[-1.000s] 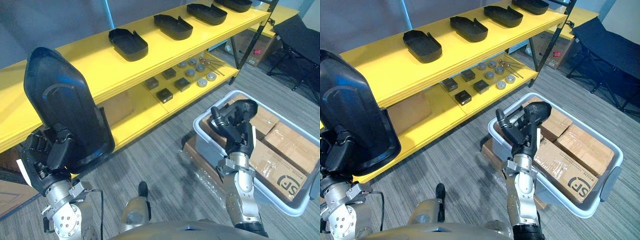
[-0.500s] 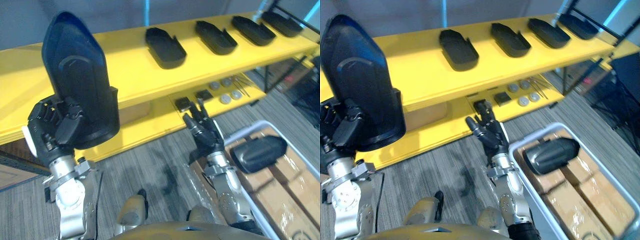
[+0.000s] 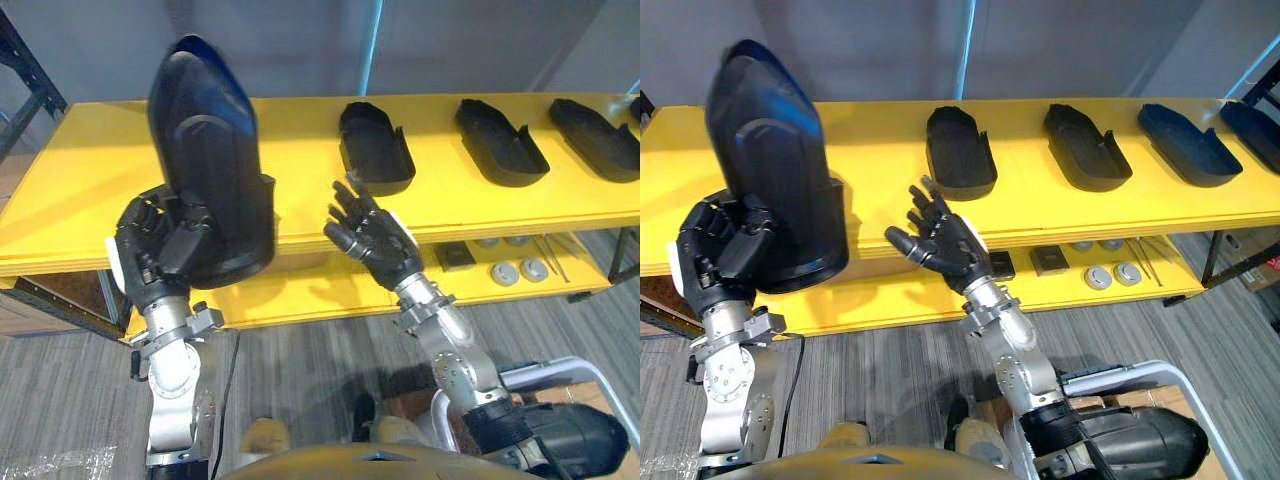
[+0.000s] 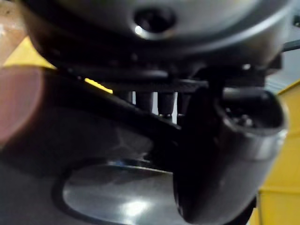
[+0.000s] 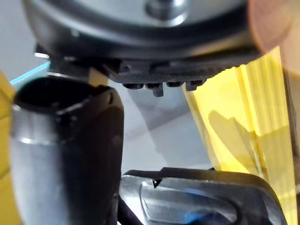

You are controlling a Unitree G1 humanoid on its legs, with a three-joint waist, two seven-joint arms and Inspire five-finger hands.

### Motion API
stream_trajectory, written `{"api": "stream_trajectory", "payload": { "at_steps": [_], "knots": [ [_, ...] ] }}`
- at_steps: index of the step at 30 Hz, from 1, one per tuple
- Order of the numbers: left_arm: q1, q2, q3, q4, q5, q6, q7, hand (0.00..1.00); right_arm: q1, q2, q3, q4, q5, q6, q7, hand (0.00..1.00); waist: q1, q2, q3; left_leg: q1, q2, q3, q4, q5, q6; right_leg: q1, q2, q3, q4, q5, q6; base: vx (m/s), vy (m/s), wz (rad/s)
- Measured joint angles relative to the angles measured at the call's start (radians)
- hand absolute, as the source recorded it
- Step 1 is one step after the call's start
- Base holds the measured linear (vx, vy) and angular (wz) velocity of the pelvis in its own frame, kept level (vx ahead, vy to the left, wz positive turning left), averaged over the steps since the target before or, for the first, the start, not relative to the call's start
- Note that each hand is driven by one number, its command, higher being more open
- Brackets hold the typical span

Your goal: Walk over and take three plastic housings, then place them on the shelf

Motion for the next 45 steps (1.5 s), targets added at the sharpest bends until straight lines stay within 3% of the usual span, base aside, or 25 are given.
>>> {"api": "stream_trajectory", "payload": {
  "at_steps": [4, 5, 7, 8, 9, 10, 12, 14, 17, 25, 35, 37, 42, 45],
  "knots": [
    [-0.027, -0.016, -0.003, 0.054, -0.001, 0.001, -0.014, 0.00, 0.041, 0.001, -0.081, -0.060, 0.003, -0.016, -0.015, 1.00, -0.009, 0.004, -0.002, -0.035, -0.002, 0.104, 0.078, 0.038, 0.000, 0.042, -0.034, -0.032, -0.018, 0.000, -0.001, 0.05, -0.011, 0.34],
    [-0.031, -0.025, -0.004, 0.061, 0.000, 0.003, -0.021, 0.00, 0.043, 0.007, -0.103, -0.083, 0.003, -0.016, -0.017, 1.00, -0.018, 0.003, 0.000, -0.053, -0.012, 0.129, 0.113, 0.039, 0.002, 0.070, -0.055, -0.042, -0.038, -0.005, -0.007, 0.01, 0.047, 0.38],
    [-0.034, -0.027, -0.005, 0.061, 0.001, 0.002, -0.033, 0.00, 0.044, 0.016, -0.130, -0.133, 0.005, -0.017, -0.017, 1.00, -0.024, 0.013, -0.001, -0.060, 0.014, 0.197, 0.085, 0.011, 0.009, 0.099, -0.066, -0.045, -0.053, -0.012, 0.001, -0.01, 0.084, 0.18],
    [-0.034, -0.027, -0.006, 0.061, 0.001, 0.002, -0.035, 0.00, 0.046, 0.013, -0.141, -0.168, 0.004, -0.021, -0.017, 1.00, -0.031, 0.027, -0.005, -0.060, 0.037, 0.228, 0.038, 0.026, 0.011, 0.112, -0.071, -0.046, -0.053, -0.020, 0.013, -0.02, 0.177, -0.13],
    [-0.036, -0.027, -0.011, 0.061, 0.001, 0.002, -0.037, 0.00, 0.054, 0.003, -0.143, -0.200, 0.004, -0.032, -0.019, 1.00, -0.033, 0.050, -0.019, -0.058, 0.056, 0.262, -0.010, 0.079, 0.003, 0.113, -0.071, -0.040, -0.048, -0.023, 0.038, 0.01, 0.217, -0.24],
    [-0.036, -0.026, -0.015, 0.062, 0.001, 0.002, -0.039, 0.00, 0.061, 0.001, -0.144, -0.211, 0.004, -0.042, -0.020, 1.00, -0.032, 0.057, -0.026, -0.051, 0.055, 0.276, -0.015, 0.112, -0.010, 0.112, -0.075, -0.028, -0.045, -0.024, 0.048, 0.06, 0.268, -0.36],
    [-0.050, -0.004, -0.019, 0.061, 0.002, 0.002, -0.041, 0.00, 0.082, 0.021, -0.145, -0.232, -0.005, -0.063, -0.043, 1.00, -0.036, 0.034, -0.042, -0.032, 0.007, 0.315, -0.044, 0.108, 0.003, 0.110, -0.123, 0.000, -0.058, -0.008, 0.078, 0.09, 0.236, -0.27],
    [-0.087, 0.022, -0.019, 0.059, 0.005, 0.003, -0.052, 0.00, 0.090, 0.045, -0.146, -0.234, -0.006, -0.089, -0.074, 1.00, -0.053, 0.016, -0.048, -0.001, -0.064, 0.351, -0.105, 0.127, 0.040, 0.104, -0.185, 0.016, -0.081, 0.022, 0.105, 0.09, 0.263, -0.17],
    [-0.102, 0.039, -0.004, 0.022, 0.005, 0.022, -0.069, 0.00, 0.112, 0.082, -0.143, -0.228, -0.025, -0.100, -0.111, 1.00, -0.059, 0.020, -0.048, 0.035, -0.105, 0.404, -0.144, 0.128, 0.066, 0.086, -0.225, 0.022, -0.075, 0.053, 0.110, 0.07, 0.185, -0.36],
    [-0.153, 0.058, 0.010, -0.030, -0.098, 0.133, -0.103, 0.00, 0.161, 0.120, -0.142, -0.227, -0.082, -0.090, -0.169, 1.00, -0.094, 0.020, -0.049, 0.030, -0.088, 0.418, -0.166, 0.112, 0.058, 0.076, -0.199, 0.006, -0.102, 0.082, 0.092, 0.03, 0.014, -0.10],
    [-0.301, 0.071, 0.045, 0.283, -0.270, 0.197, 0.067, 0.00, 0.188, 0.084, -0.134, -0.227, -0.098, -0.057, -0.126, 1.00, -0.124, 0.020, -0.049, 0.084, -0.088, 0.421, -0.270, 0.169, 0.043, 0.086, -0.175, 0.012, -0.120, 0.084, 0.095, 0.00, -0.024, -0.01],
    [-0.319, 0.094, 0.062, 0.315, -0.272, 0.198, 0.101, 0.00, 0.192, 0.083, -0.112, -0.227, -0.139, -0.058, -0.145, 1.00, -0.139, 0.020, -0.049, 0.087, -0.090, 0.425, -0.282, 0.176, 0.043, 0.086, -0.174, 0.015, -0.128, 0.084, 0.094, -0.04, -0.011, -0.05],
    [-0.390, 0.128, 0.101, 0.363, -0.285, 0.199, 0.129, 0.00, 0.249, 0.085, -0.093, -0.227, -0.334, -0.059, -0.306, 1.00, -0.145, 0.033, -0.045, 0.086, -0.087, 0.449, -0.283, 0.181, 0.038, 0.068, -0.167, 0.051, -0.132, 0.080, 0.091, -0.03, -0.018, -0.12],
    [-0.421, 0.159, 0.120, 0.403, -0.285, 0.211, 0.129, 0.00, 0.279, 0.082, -0.139, -0.227, -0.359, -0.063, -0.312, 1.00, -0.154, 0.046, -0.043, 0.094, -0.087, 0.468, -0.287, 0.181, 0.038, 0.061, -0.164, 0.074, -0.131, 0.078, 0.089, -0.02, -0.012, -0.22]
  ]
}}
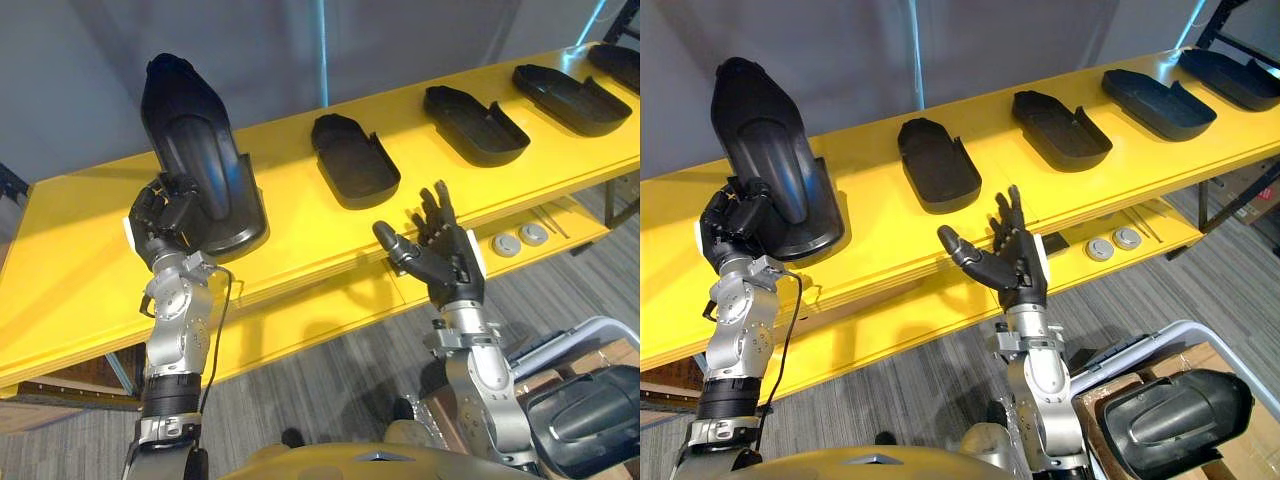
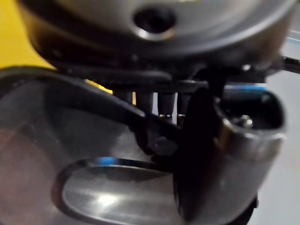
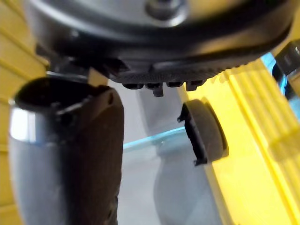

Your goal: Walk over and take three plastic housings, then place them on the shelf

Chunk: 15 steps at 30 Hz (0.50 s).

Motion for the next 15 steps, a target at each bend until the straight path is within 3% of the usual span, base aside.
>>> {"api": "stream_trajectory", "payload": {
  "at_steps": [6, 11, 15],
  "knots": [
    [-0.083, 0.080, 0.060, 0.188, -0.021, 0.062, 0.004, 0.00, 0.037, -0.008, -0.026, -0.002, 0.001, -0.024, 0.039, 1.00, -0.042, 0.016, 0.006, 0.023, 0.007, 0.032, -0.014, 0.004, -0.005, -0.004, 0.013, 0.037, 0.001, -0.003, 0.003, -0.03, -0.017, -0.18],
    [-0.109, 0.087, 0.088, 0.234, -0.029, 0.103, 0.006, 0.00, 0.066, -0.008, 0.016, -0.020, 0.001, -0.032, 0.044, 1.00, -0.041, 0.025, 0.008, 0.025, 0.019, 0.030, -0.031, 0.016, -0.013, -0.006, 0.027, 0.034, 0.000, -0.007, 0.004, -0.01, -0.033, 0.01],
    [-0.127, 0.102, 0.093, 0.305, -0.055, 0.111, 0.003, 0.00, 0.064, -0.010, 0.052, -0.021, 0.001, -0.032, 0.040, 1.00, -0.039, 0.047, 0.008, 0.025, 0.024, 0.022, -0.040, 0.024, -0.015, -0.006, 0.033, 0.025, 0.001, -0.008, 0.002, 0.00, -0.026, 0.07]
  ]
}}
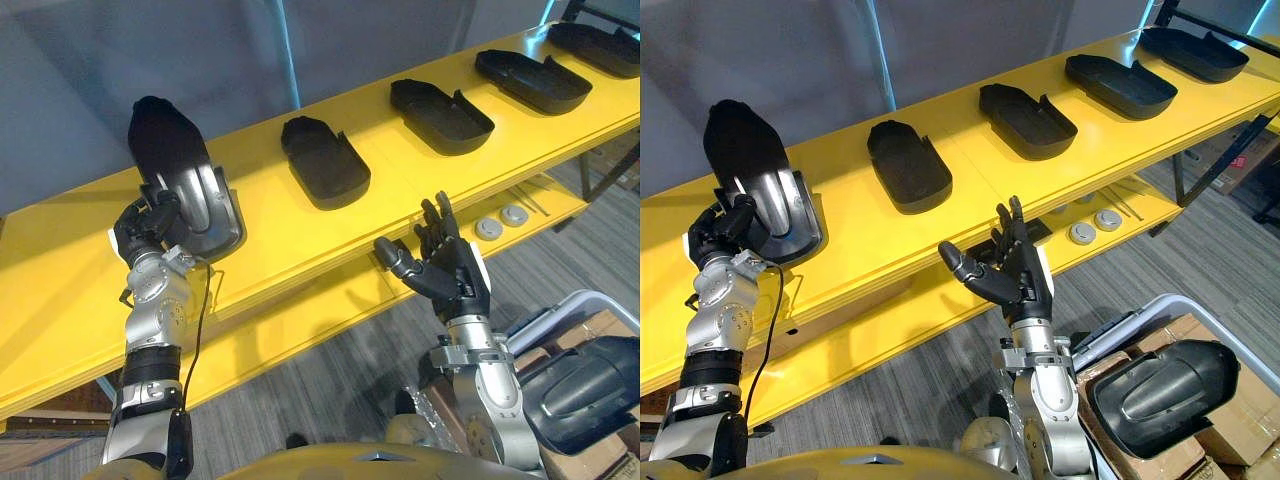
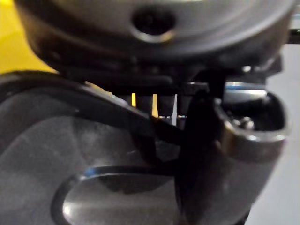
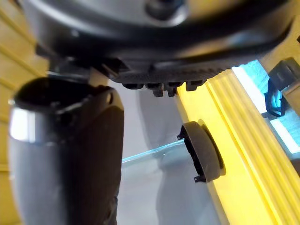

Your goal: Walk over and take three plastic housings, then place them on the shelf

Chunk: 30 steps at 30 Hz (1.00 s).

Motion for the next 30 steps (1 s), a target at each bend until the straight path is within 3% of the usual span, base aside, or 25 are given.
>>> {"api": "stream_trajectory", "payload": {
  "at_steps": [10, 15, 24, 25, 30],
  "knots": [
    [-0.071, 0.067, -0.001, 0.161, -0.089, 0.066, -0.007, 0.00, -0.004, -0.036, 0.001, -0.001, 0.009, -0.001, -0.018, 1.00, -0.002, 0.010, 0.005, -0.002, 0.009, -0.008, -0.005, 0.010, -0.005, 0.000, 0.009, -0.006, 0.001, -0.005, 0.000, 0.00, -0.004, 0.01],
    [-0.107, 0.103, -0.003, 0.221, -0.087, 0.104, -0.051, 0.00, -0.007, -0.040, 0.002, -0.004, 0.009, -0.001, -0.026, 1.00, -0.006, 0.013, 0.008, -0.002, 0.011, -0.009, -0.004, 0.011, -0.006, 0.000, 0.009, -0.005, 0.002, -0.007, 0.003, 0.00, 0.000, 0.00],
    [-0.179, 0.155, -0.030, 0.305, -0.086, 0.104, -0.107, 0.00, -0.059, -0.077, 0.006, -0.041, 0.013, -0.001, -0.026, 1.00, -0.008, -0.003, 0.047, -0.019, 0.013, -0.009, 0.016, 0.008, -0.009, -0.020, 0.007, 0.004, 0.021, -0.014, -0.001, -0.02, -0.002, -0.01],
    [-0.183, 0.162, -0.035, 0.308, -0.087, 0.102, -0.107, 1.00, -0.065, -0.079, 0.005, -0.041, 0.018, -0.001, -0.025, 1.00, -0.009, -0.003, 0.055, -0.019, 0.014, -0.008, 0.018, 0.008, -0.009, -0.021, 0.007, 0.006, 0.024, -0.014, -0.001, -0.03, -0.003, -0.03],
    [-0.192, 0.195, -0.045, 0.333, -0.086, 0.084, -0.102, 1.00, -0.090, -0.081, 0.001, -0.041, 0.019, -0.001, -0.016, 1.00, -0.026, -0.003, 0.087, -0.021, 0.013, 0.003, 0.024, 0.007, -0.009, -0.035, 0.007, 0.019, 0.037, -0.014, 0.000, -0.02, 0.000, -0.07]
  ]
}}
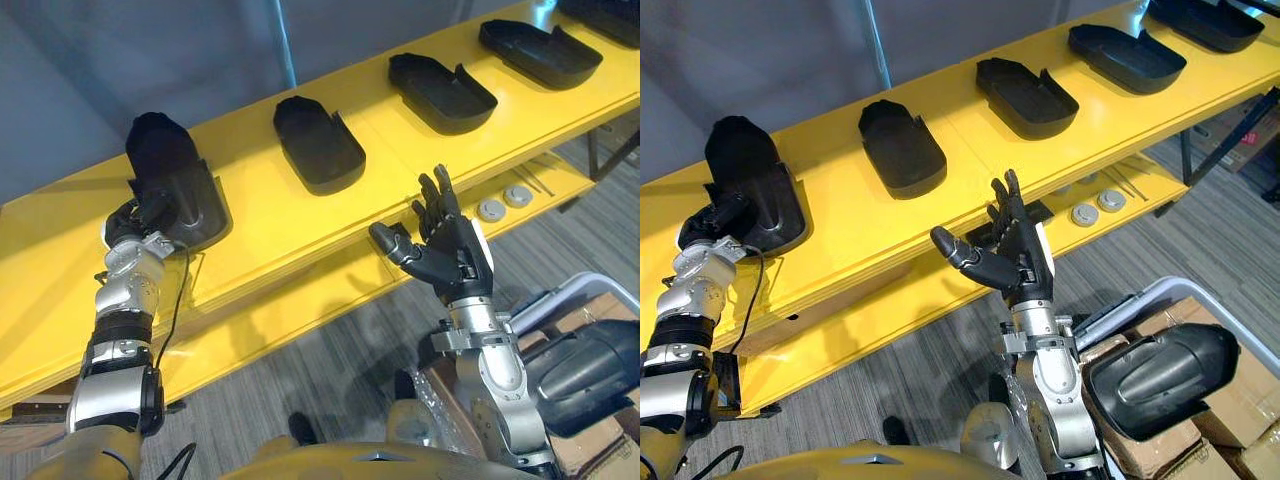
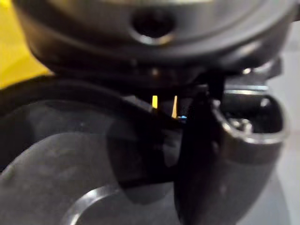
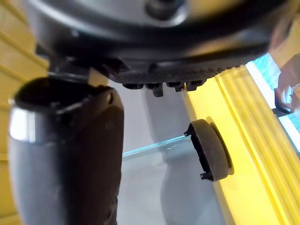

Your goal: Walk over and take three plastic housings, then place them on the shelf

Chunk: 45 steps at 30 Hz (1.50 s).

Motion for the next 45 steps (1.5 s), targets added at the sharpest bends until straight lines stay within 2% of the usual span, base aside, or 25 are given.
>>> {"api": "stream_trajectory", "payload": {
  "at_steps": [5, 8, 9, 12, 15, 21, 24, 28, 31, 33, 36, 37, 39, 41, 45],
  "knots": [
    [-0.028, 0.012, -0.014, 0.031, -0.005, -0.019, 0.024, 1.00, -0.007, -0.025, 0.006, -0.004, 0.000, 0.000, 0.021, 1.00, -0.004, -0.003, 0.019, -0.021, 0.002, -0.002, 0.010, 0.001, 0.001, -0.023, -0.001, 0.002, 0.015, 0.000, 0.000, -0.01, -0.002, 0.02],
    [-0.052, 0.013, -0.026, 0.027, -0.005, -0.043, 0.029, 1.00, -0.031, -0.030, 0.024, -0.032, 0.001, 0.000, 0.022, 1.00, -0.004, -0.007, 0.052, -0.037, 0.003, -0.012, 0.027, 0.001, 0.002, -0.035, -0.003, -0.001, 0.030, -0.002, 0.002, -0.04, -0.009, 0.06],
    [-0.059, 0.013, -0.028, 0.027, -0.005, -0.047, 0.031, 1.00, -0.039, -0.031, 0.027, -0.036, 0.001, 0.000, 0.024, 1.00, -0.004, -0.015, 0.064, -0.038, 0.003, -0.014, 0.028, 0.001, 0.001, -0.036, -0.004, -0.002, 0.034, -0.004, 0.003, -0.06, -0.007, 0.06],
    [-0.069, 0.016, -0.039, 0.000, -0.004, -0.053, 0.042, 1.00, -0.068, -0.034, 0.048, -0.038, 0.001, 0.000, 0.032, 1.00, -0.004, -0.016, 0.074, -0.072, 0.001, -0.021, 0.042, 0.003, 0.003, -0.065, -0.009, -0.004, 0.046, -0.003, 0.006, -0.07, -0.006, 0.09],
    [-0.073, 0.018, -0.057, -0.047, -0.005, -0.087, 0.057, 1.00, -0.076, -0.034, 0.067, -0.041, 0.001, 0.001, 0.032, 1.00, -0.003, -0.020, 0.109, -0.082, -0.004, -0.031, 0.042, 0.009, 0.010, -0.069, -0.016, -0.011, 0.049, 0.000, 0.011, -0.05, 0.006, 0.10],
    [-0.063, 0.015, -0.105, -0.123, 0.017, -0.119, 0.103, 1.00, -0.076, -0.026, 0.095, -0.068, -0.002, -0.001, 0.034, 1.00, 0.004, -0.032, 0.124, -0.098, -0.004, -0.059, 0.031, 0.026, 0.012, -0.069, -0.016, -0.037, 0.042, 0.006, 0.020, -0.01, -0.006, 0.14],
    [-0.048, 0.000, -0.112, -0.155, 0.083, -0.133, 0.113, 1.00, -0.077, -0.022, 0.112, -0.080, -0.012, -0.011, 0.029, 1.00, 0.003, -0.032, 0.123, -0.094, -0.005, -0.068, 0.020, 0.038, 0.016, -0.059, -0.015, -0.050, 0.030, 0.009, 0.021, 0.03, -0.007, 0.10],
    [0.037, -0.052, -0.113, -0.279, 0.188, -0.129, 0.089, 1.00, -0.074, -0.022, 0.116, -0.079, -0.020, -0.014, 0.010, 1.00, 0.023, -0.034, 0.118, -0.056, -0.005, -0.071, -0.002, 0.041, 0.015, -0.012, -0.009, -0.061, 0.000, 0.013, 0.019, 0.06, -0.001, 0.03],
    [0.106, -0.089, -0.112, -0.368, 0.266, -0.105, 0.075, 1.00, -0.074, -0.023, 0.115, -0.079, -0.020, -0.025, 0.026, 1.00, 0.031, -0.040, 0.078, -0.042, -0.004, -0.080, -0.024, 0.043, 0.012, 0.011, -0.004, -0.081, -0.027, 0.020, 0.019, 0.07, -0.010, 0.09],
    [0.130, -0.107, -0.112, -0.412, 0.320, -0.069, 0.070, 1.00, -0.088, -0.025, 0.116, -0.078, -0.022, -0.028, 0.048, 1.00, 0.042, -0.053, 0.058, -0.014, -0.004, -0.079, -0.041, 0.045, 0.010, 0.040, 0.001, -0.084, -0.044, 0.021, 0.019, 0.08, -0.012, 0.01],
    [0.192, -0.143, -0.114, -0.516, 0.327, -0.047, 0.064, 1.00, -0.149, -0.032, 0.115, -0.075, -0.022, -0.031, 0.073, 1.00, 0.055, -0.072, 0.027, 0.007, -0.005, -0.083, -0.053, 0.044, 0.010, 0.067, 0.002, -0.095, -0.060, 0.024, 0.017, 0.04, -0.002, 0.03],
    [0.202, -0.148, -0.114, -0.535, 0.328, -0.047, 0.060, 1.00, -0.155, -0.033, 0.115, -0.074, -0.023, -0.031, 0.078, 1.00, 0.056, -0.074, 0.025, 0.008, -0.005, -0.085, -0.054, 0.044, 0.010, 0.069, 0.002, -0.097, -0.061, 0.024, 0.017, 0.01, -0.001, 0.12],
    [0.299, -0.193, -0.114, -0.726, 0.364, -0.048, 0.023, 1.00, -0.189, -0.041, 0.117, -0.069, -0.071, -0.031, 0.119, 1.00, 0.070, -0.086, 0.011, 0.009, -0.005, -0.100, -0.054, 0.044, 0.010, 0.085, 0.002, -0.113, -0.070, 0.024, 0.017, 0.00, -0.007, 0.17],
    [0.376, -0.234, -0.124, -0.854, 0.376, -0.049, 0.006, 1.00, -0.200, -0.065, 0.120, -0.047, -0.103, -0.026, 0.145, 1.00, 0.090, -0.085, -0.003, 0.019, -0.005, -0.116, -0.054, 0.044, 0.009, 0.108, 0.001, -0.134, -0.076, 0.023, 0.016, 0.00, -0.013, 0.24],
    [0.505, -0.291, -0.106, -0.918, 0.459, -0.129, 0.038, 1.00, -0.258, -0.116, 0.129, 0.068, -0.139, -0.006, 0.158, 1.00, 0.141, -0.069, -0.046, 0.028, -0.004, -0.152, -0.056, 0.046, 0.005, 0.148, 0.002, -0.172, -0.091, 0.021, 0.014, -0.03, -0.014, 0.25]
  ]
}}
